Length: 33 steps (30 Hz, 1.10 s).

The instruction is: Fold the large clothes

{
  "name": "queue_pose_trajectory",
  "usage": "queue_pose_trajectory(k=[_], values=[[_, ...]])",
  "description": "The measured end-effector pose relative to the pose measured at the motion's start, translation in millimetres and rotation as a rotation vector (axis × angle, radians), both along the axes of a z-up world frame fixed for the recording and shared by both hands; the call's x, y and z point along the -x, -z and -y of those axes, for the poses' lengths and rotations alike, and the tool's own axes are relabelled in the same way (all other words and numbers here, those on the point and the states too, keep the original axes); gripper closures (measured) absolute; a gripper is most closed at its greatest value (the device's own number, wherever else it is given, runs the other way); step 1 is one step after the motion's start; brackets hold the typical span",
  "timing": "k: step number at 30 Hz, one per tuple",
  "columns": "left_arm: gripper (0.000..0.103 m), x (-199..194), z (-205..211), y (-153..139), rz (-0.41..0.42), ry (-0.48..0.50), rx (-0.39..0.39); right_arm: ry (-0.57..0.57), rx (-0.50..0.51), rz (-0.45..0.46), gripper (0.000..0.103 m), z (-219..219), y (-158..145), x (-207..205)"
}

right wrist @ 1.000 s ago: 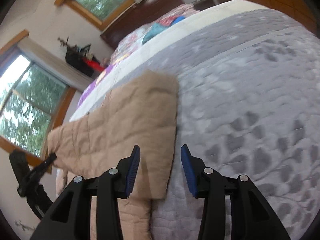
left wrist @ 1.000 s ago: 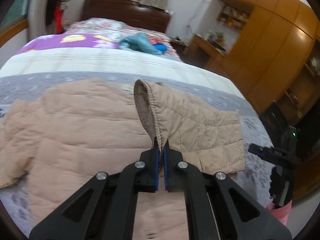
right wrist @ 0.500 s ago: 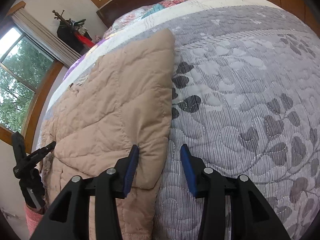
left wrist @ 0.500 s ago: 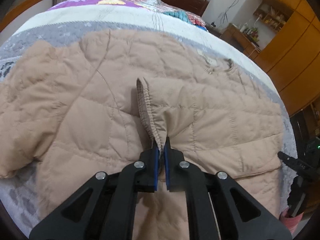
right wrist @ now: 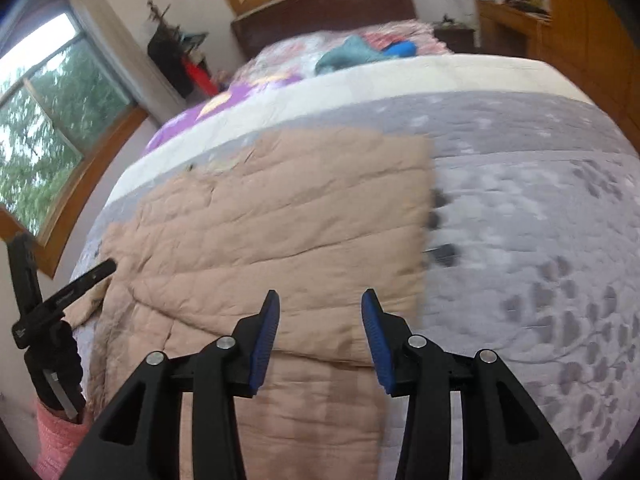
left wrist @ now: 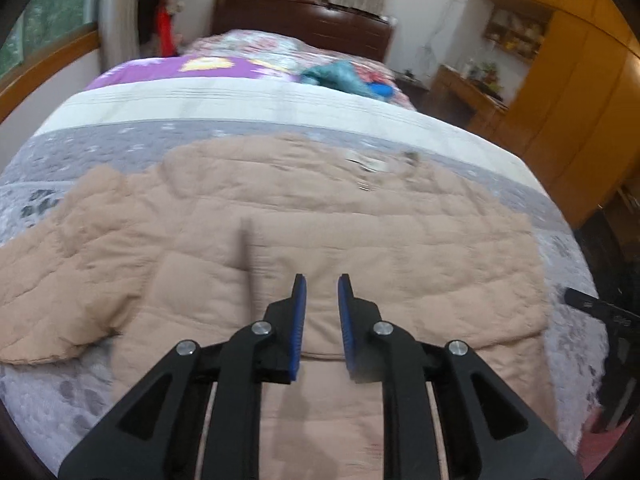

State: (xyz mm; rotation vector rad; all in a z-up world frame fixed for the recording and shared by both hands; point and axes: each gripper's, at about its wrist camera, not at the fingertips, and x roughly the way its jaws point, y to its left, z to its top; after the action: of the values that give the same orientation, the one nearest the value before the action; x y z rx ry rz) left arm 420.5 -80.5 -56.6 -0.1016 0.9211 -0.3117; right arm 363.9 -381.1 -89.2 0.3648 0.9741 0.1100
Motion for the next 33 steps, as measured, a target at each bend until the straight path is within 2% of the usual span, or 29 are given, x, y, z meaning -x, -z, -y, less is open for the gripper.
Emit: queue_pose_trajectory(k=[3, 5, 8, 10, 13, 16, 20, 22, 24, 27, 31, 33], values=[[0.086, -3, 18, 16, -0.024, 0.011, -0.048, -0.012, 0.016, -0.046, 0.06, -18, 14, -15], [0.086, -10, 23, 37, -0.075, 0.01, -0.069, -0.011, 0.017, -0.076, 0.06, -26, 27, -23], [0.086, -15, 22, 58, -0.113, 0.011, -0.078, -0.01, 0.03, -0.11, 0.061, -27, 44, -30], [0.086, -16, 23, 66, -0.109, 0.024, -0.074, -0.018, 0.041, -0.114, 0.064, -28, 54, -30], [0.086, -14, 26, 70, -0.087, 0.037, -0.092, -0.021, 0.069, -0.105, 0.064, -32, 62, -29], [0.086, -15, 23, 72, -0.094, 0.026, -0.066, -0.024, 0.086, -0.095, 0.064, -37, 63, -30], [0.087, -16, 22, 68, -0.115, 0.012, -0.051, -0.044, 0.011, -0.066, 0.063, -27, 62, -30], [0.083, -19, 18, 59, -0.144, 0.007, -0.035, -0.067, -0.018, -0.033, 0.057, -23, 55, -23], [0.065, -12, 6, 44, -0.136, 0.007, 0.024, -0.114, -0.055, 0.018, 0.056, -20, 42, -13], [0.05, 10, -26, 15, -0.042, -0.021, 0.038, -0.123, -0.098, 0.105, 0.05, -9, 15, 4], [0.047, 30, -102, 3, -0.031, -0.155, 0.047, -0.084, -0.052, 0.091, 0.05, -2, 7, 11], [0.047, 44, -162, 6, -0.04, -0.292, 0.027, -0.076, -0.035, 0.078, 0.05, -2, 8, 11]])
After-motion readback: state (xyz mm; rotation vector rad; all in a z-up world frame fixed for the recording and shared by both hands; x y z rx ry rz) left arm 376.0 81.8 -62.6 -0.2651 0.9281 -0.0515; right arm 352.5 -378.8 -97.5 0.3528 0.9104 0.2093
